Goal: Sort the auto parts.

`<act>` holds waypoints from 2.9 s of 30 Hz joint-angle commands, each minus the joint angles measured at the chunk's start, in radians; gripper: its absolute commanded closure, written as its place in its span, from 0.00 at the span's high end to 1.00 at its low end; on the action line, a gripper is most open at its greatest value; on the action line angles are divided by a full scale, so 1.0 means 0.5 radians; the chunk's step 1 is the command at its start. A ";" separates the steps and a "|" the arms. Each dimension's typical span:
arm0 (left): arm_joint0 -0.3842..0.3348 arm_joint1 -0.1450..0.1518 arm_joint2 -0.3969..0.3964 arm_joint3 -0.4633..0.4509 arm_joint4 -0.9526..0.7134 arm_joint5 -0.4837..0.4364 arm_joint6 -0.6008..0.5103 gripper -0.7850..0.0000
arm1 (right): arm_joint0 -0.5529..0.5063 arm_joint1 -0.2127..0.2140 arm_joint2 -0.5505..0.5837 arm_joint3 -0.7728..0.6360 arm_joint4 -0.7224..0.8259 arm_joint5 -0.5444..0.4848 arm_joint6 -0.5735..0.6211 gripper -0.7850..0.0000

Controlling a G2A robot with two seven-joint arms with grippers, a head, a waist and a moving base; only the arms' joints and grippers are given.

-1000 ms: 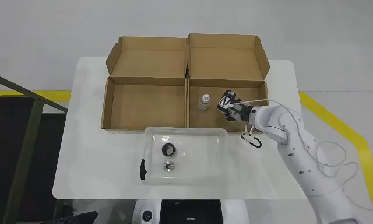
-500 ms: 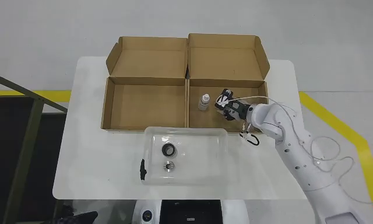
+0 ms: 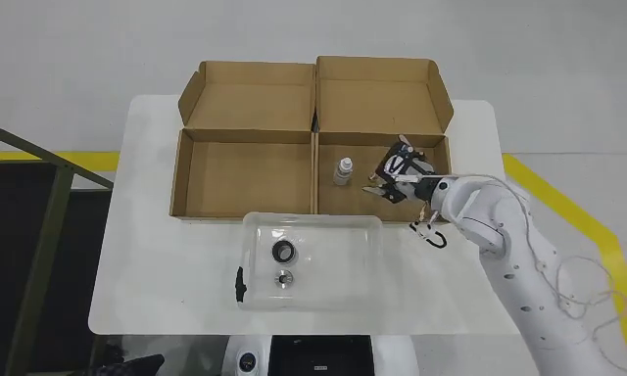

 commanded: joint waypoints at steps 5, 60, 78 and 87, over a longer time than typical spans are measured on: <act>0.000 0.000 0.000 0.000 0.000 0.000 0.000 1.00 | -0.159 0.016 0.061 -0.258 0.005 0.001 -0.072 1.00; 0.000 0.000 0.000 0.000 0.000 0.000 0.000 1.00 | -0.086 -0.148 -0.970 -0.100 -0.489 0.007 -0.418 0.84; 0.000 0.000 0.000 0.000 0.000 0.000 0.000 1.00 | 0.027 -0.203 -1.025 0.136 -0.407 0.010 -0.416 0.70; 0.000 0.000 0.000 0.000 0.000 0.000 0.000 1.00 | 0.068 -0.225 -1.030 0.232 -0.379 0.019 -0.445 0.61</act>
